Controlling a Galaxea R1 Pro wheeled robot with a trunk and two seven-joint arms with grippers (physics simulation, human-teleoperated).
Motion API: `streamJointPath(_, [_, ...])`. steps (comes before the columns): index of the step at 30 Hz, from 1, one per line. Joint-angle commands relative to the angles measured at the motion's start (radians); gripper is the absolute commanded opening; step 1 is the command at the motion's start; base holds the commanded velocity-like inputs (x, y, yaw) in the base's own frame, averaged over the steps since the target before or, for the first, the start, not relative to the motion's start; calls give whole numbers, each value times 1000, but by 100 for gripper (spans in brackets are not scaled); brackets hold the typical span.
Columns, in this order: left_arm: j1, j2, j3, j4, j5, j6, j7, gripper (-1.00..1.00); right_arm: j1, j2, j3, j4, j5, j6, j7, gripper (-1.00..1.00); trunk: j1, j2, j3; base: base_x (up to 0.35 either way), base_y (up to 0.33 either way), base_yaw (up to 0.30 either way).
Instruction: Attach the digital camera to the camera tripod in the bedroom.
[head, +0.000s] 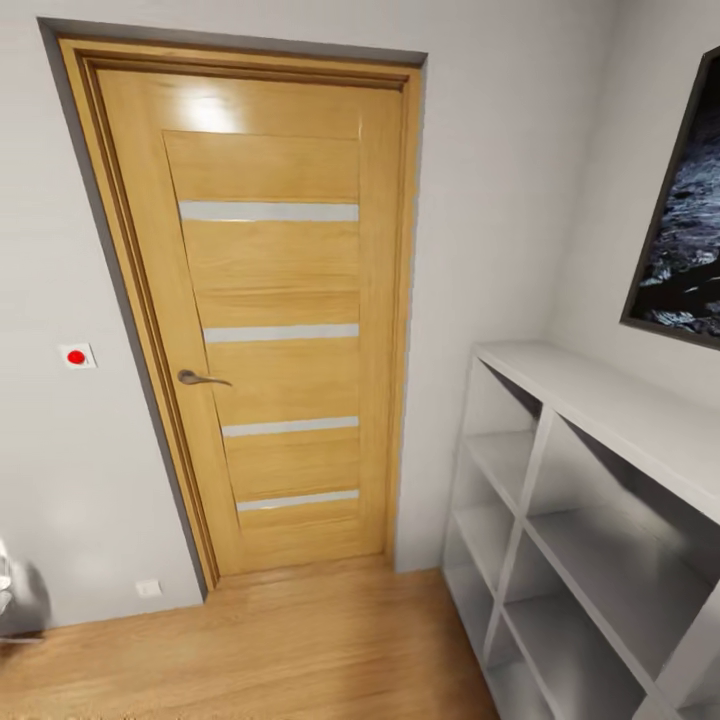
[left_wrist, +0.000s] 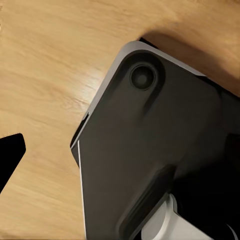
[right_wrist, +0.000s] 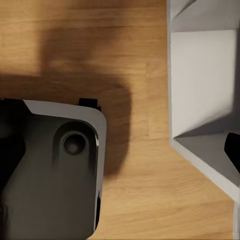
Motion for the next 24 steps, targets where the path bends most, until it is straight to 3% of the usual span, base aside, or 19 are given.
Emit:
streamJointPath(1, [0,0,1,-1,0,-2,3,100,-1,0,2,3,8,-5,-3,100,0,-1,0,0,0,271])
streamJointPath(24, [0,0,1,-1,0,-3,3,100,-1,0,2,3,6,-7,-5,100,0,-1,25,0,0,218])
